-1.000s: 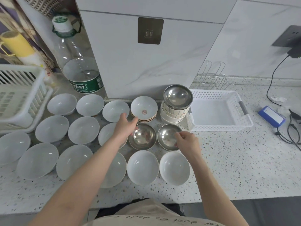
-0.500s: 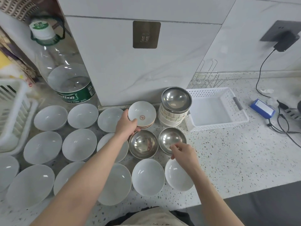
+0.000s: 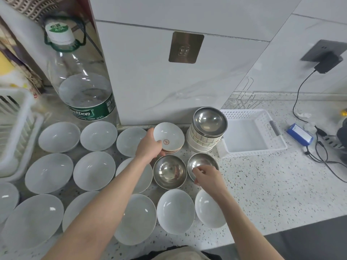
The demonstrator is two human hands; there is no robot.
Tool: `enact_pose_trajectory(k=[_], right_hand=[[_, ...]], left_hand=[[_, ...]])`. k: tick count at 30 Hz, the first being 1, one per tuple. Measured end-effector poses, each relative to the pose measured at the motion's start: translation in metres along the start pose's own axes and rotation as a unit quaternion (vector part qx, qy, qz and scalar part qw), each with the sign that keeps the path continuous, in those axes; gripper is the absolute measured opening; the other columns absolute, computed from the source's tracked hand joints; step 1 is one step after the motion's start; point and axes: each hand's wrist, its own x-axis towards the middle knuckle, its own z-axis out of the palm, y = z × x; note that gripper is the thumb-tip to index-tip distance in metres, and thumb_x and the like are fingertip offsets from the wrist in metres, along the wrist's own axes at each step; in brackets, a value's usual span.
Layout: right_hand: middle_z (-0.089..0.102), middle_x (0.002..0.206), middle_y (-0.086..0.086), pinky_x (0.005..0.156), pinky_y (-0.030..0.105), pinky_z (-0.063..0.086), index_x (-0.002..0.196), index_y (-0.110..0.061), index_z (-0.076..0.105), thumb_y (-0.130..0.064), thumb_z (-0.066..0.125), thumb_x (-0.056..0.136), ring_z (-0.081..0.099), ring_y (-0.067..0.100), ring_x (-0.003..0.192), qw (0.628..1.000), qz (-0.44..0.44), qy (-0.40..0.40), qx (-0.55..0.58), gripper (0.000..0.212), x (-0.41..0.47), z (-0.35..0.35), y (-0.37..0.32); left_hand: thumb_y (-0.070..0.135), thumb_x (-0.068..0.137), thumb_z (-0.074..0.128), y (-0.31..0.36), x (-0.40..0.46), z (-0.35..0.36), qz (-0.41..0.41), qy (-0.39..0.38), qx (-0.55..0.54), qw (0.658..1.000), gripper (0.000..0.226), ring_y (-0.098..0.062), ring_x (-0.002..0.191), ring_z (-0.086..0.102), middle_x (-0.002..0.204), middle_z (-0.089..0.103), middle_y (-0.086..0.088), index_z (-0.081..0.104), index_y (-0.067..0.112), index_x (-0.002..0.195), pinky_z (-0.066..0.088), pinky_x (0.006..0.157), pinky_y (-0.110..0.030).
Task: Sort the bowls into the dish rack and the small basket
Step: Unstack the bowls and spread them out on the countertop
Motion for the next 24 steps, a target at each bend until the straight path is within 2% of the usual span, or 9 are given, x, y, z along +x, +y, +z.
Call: enact_pose_trajectory(k=[2, 4, 5, 9, 11, 14, 18, 21, 24], right_hand=[[0.068, 0.062, -0.003, 0.062, 0.029, 0.044, 0.067, -0.018, 0.058, -0.029, 0.049, 0.082, 0.057, 0.015, 0.061, 1.0, -0.004, 0.005, 0.002, 0.021, 0.003, 0.003, -0.003], [0.07, 0.067, -0.006, 0.067, 0.029, 0.049, 0.085, -0.035, 0.06, -0.033, 0.049, 0.085, 0.063, 0.01, 0.068, 1.0, -0.003, 0.006, 0.008, 0.011, 0.007, 0.005, -0.007], [0.071, 0.071, -0.006, 0.069, 0.03, 0.051, 0.098, -0.04, 0.058, -0.034, 0.05, 0.086, 0.064, 0.008, 0.072, 1.0, -0.002, 0.008, 0.01, 0.016, 0.009, 0.006, -0.01], [0.072, 0.093, -0.002, 0.078, 0.032, 0.04, 0.127, -0.028, 0.056, -0.035, 0.05, 0.089, 0.06, 0.012, 0.089, 1.0, -0.013, 0.006, 0.007, 0.039, 0.023, 0.011, -0.026], [0.071, 0.107, 0.004, 0.087, 0.035, 0.043, 0.13, -0.024, 0.055, -0.034, 0.047, 0.091, 0.061, 0.021, 0.105, 1.0, -0.018, 0.002, 0.009, 0.041, 0.03, 0.014, -0.035], [0.069, 0.116, 0.01, 0.094, 0.042, 0.048, 0.132, -0.016, 0.054, -0.031, 0.046, 0.093, 0.062, 0.027, 0.109, 1.0, -0.023, 0.0, 0.018, 0.043, 0.041, 0.021, -0.048], [0.069, 0.104, 0.011, 0.088, 0.044, 0.052, 0.114, -0.009, 0.054, -0.031, 0.049, 0.089, 0.065, 0.03, 0.097, 0.999, -0.009, 0.011, 0.031, 0.034, 0.058, 0.032, -0.065], [0.07, 0.102, 0.013, 0.086, 0.041, 0.053, 0.122, -0.007, 0.05, -0.036, 0.051, 0.089, 0.066, 0.029, 0.095, 0.999, 0.018, 0.014, 0.041, 0.044, 0.069, 0.041, -0.069], [0.071, 0.091, 0.012, 0.081, 0.041, 0.056, 0.127, -0.006, 0.049, -0.026, 0.051, 0.088, 0.069, 0.028, 0.086, 0.998, 0.028, 0.03, 0.047, 0.043, 0.075, 0.048, -0.07]], left_hand=[[0.009, 0.09, 0.042, 0.003, 0.002, -0.001, -0.01, -0.006, -0.042, 0.999, 0.047, -0.012, 0.054, 0.07, 0.1, 0.066, 0.001, 0.042, 0.03, 0.132, 0.035, 0.036, -0.018], [0.009, 0.09, 0.04, 0.004, 0.001, -0.004, -0.028, -0.015, -0.077, 0.997, 0.045, -0.007, 0.047, 0.063, 0.088, 0.065, -0.004, 0.042, 0.031, 0.129, 0.027, 0.032, -0.016], [0.008, 0.09, 0.039, 0.004, 0.0, -0.006, -0.032, -0.025, -0.088, 0.995, 0.045, -0.004, 0.04, 0.058, 0.082, 0.064, -0.006, 0.042, 0.032, 0.128, 0.025, 0.032, -0.016], [0.005, 0.091, 0.038, -0.001, -0.01, -0.02, -0.043, -0.059, -0.147, 0.986, 0.048, -0.005, 0.028, 0.035, 0.065, 0.062, -0.012, 0.038, 0.039, 0.125, 0.022, 0.033, -0.018], [0.003, 0.09, 0.039, -0.007, -0.018, -0.029, -0.05, -0.059, -0.193, 0.978, 0.049, -0.007, 0.03, 0.031, 0.059, 0.063, -0.011, 0.039, 0.038, 0.125, 0.021, 0.034, -0.017], [0.001, 0.09, 0.04, -0.021, -0.036, -0.039, -0.055, -0.055, -0.267, 0.96, 0.047, -0.008, 0.033, 0.029, 0.055, 0.061, -0.009, 0.043, 0.032, 0.126, 0.02, 0.036, -0.019], [-0.001, 0.094, 0.038, -0.036, -0.058, -0.044, -0.063, -0.045, -0.368, 0.927, 0.041, -0.006, 0.033, 0.038, 0.062, 0.058, -0.01, 0.045, 0.023, 0.126, 0.021, 0.036, -0.018], [-0.003, 0.093, 0.037, -0.042, -0.066, -0.044, -0.059, -0.023, -0.407, 0.911, 0.043, -0.005, 0.035, 0.044, 0.07, 0.058, -0.011, 0.048, 0.025, 0.124, 0.024, 0.036, -0.017], [-0.003, 0.093, 0.038, -0.048, -0.067, -0.047, -0.068, -0.008, -0.426, 0.902, 0.043, -0.006, 0.037, 0.045, 0.068, 0.06, -0.01, 0.047, 0.023, 0.126, 0.026, 0.036, -0.017]])
